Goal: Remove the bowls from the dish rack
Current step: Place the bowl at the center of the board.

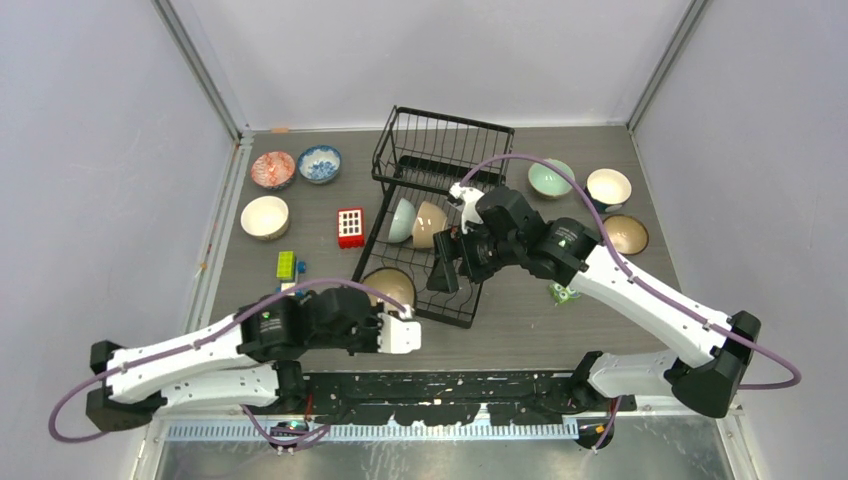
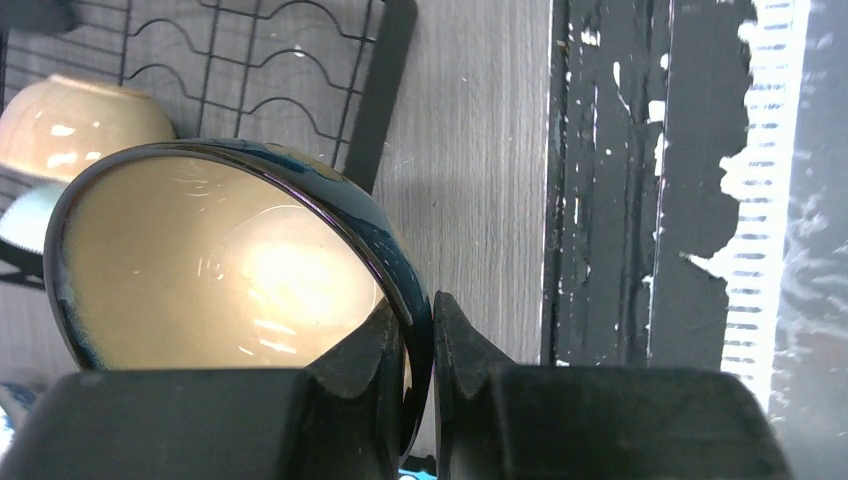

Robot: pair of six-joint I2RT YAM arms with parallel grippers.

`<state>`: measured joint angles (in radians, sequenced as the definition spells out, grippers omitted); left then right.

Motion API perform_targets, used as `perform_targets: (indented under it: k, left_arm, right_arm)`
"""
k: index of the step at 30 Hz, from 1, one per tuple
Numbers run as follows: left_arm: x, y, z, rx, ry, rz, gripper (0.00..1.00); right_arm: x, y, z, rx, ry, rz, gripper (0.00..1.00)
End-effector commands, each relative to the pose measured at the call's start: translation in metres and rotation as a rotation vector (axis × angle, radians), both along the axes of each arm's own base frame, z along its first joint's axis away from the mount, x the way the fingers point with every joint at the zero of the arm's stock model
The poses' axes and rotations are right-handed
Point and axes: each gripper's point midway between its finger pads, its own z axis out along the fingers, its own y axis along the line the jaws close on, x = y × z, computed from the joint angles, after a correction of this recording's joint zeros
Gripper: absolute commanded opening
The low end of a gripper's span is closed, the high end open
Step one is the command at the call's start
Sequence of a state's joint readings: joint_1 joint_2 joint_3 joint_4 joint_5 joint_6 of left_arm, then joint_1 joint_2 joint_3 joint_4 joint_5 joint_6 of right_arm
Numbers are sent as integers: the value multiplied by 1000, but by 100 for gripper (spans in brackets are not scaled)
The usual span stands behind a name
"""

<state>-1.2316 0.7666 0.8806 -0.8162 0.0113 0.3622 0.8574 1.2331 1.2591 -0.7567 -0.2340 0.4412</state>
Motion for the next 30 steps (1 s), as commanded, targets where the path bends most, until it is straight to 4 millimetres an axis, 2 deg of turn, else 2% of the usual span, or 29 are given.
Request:
perform_targets:
  k: [1, 11, 16, 21, 30]
  left_arm:
    - [11, -17, 9, 45, -192, -58, 0]
    - [0, -20, -6, 103, -236, -123, 0]
    - [-5, -21, -14, 127, -240, -152, 0]
    - [-10, -22, -15, 121, -250, -183, 0]
    - [-16, -26, -17, 159, -278, -292, 0]
  right_arm:
    - [8, -1, 6, -20, -58, 11, 88]
    - [13, 0, -4, -42, -70, 19, 88]
    - [12, -2, -1, -40, -80, 18, 89]
    - [10, 0, 5, -32, -62, 24, 89]
    - [2, 0, 0, -94, -46, 43, 86]
